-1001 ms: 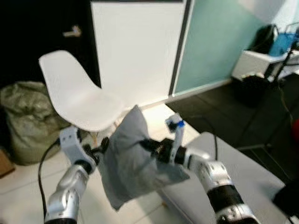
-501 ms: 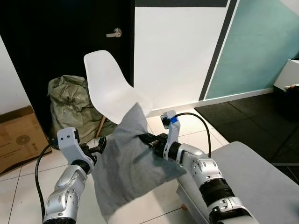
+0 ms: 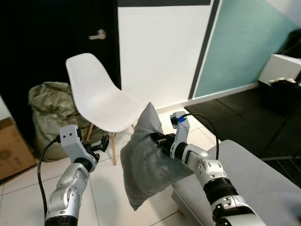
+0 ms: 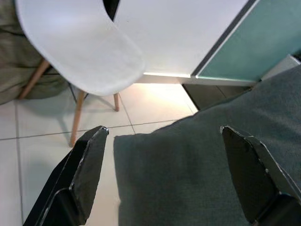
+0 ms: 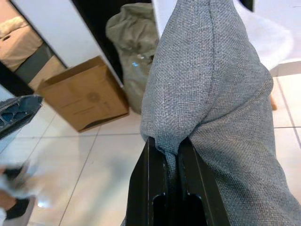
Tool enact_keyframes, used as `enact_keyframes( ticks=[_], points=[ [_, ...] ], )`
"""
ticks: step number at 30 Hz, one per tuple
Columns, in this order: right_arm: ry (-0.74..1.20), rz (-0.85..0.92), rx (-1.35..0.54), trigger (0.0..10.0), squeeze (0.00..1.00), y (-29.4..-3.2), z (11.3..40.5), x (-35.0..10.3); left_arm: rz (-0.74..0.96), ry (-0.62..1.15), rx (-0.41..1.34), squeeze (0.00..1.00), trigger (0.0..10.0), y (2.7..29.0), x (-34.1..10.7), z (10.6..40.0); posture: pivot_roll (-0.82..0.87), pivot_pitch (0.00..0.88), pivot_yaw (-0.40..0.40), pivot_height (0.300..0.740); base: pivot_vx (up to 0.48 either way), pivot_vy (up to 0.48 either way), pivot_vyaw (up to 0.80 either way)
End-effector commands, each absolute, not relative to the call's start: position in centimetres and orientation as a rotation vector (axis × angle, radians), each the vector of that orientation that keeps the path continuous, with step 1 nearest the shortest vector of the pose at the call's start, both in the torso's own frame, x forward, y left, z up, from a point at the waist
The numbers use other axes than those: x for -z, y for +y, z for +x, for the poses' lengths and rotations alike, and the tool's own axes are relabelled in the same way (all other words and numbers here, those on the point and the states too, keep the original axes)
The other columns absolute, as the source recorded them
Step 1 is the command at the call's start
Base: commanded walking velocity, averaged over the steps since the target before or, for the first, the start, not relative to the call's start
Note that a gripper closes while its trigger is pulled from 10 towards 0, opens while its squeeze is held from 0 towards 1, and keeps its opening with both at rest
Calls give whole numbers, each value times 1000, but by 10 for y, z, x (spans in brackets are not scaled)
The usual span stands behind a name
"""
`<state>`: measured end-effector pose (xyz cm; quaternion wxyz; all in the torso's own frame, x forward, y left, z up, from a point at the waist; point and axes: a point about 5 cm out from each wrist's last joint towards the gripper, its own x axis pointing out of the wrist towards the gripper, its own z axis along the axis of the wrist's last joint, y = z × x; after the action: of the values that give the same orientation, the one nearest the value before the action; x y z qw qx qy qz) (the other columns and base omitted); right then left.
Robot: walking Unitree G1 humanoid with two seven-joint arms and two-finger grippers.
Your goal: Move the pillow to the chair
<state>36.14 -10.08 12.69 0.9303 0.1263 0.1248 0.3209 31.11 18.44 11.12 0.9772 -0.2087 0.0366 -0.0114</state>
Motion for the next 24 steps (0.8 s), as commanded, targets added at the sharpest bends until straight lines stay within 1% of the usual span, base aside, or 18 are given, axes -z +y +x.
enact_keyframes(
  ticks=[1,24],
  points=[
    [146,256,-650,10000,0,-103,368,-147,-412,80,44,0,10000,180,-110,312,-139,0,-43,740,465,0,0],
    [132,260,-630,10000,0,-106,372,-149,-405,79,70,0,10000,175,-112,313,-139,0,-41,740,465,0,0]
  ],
)
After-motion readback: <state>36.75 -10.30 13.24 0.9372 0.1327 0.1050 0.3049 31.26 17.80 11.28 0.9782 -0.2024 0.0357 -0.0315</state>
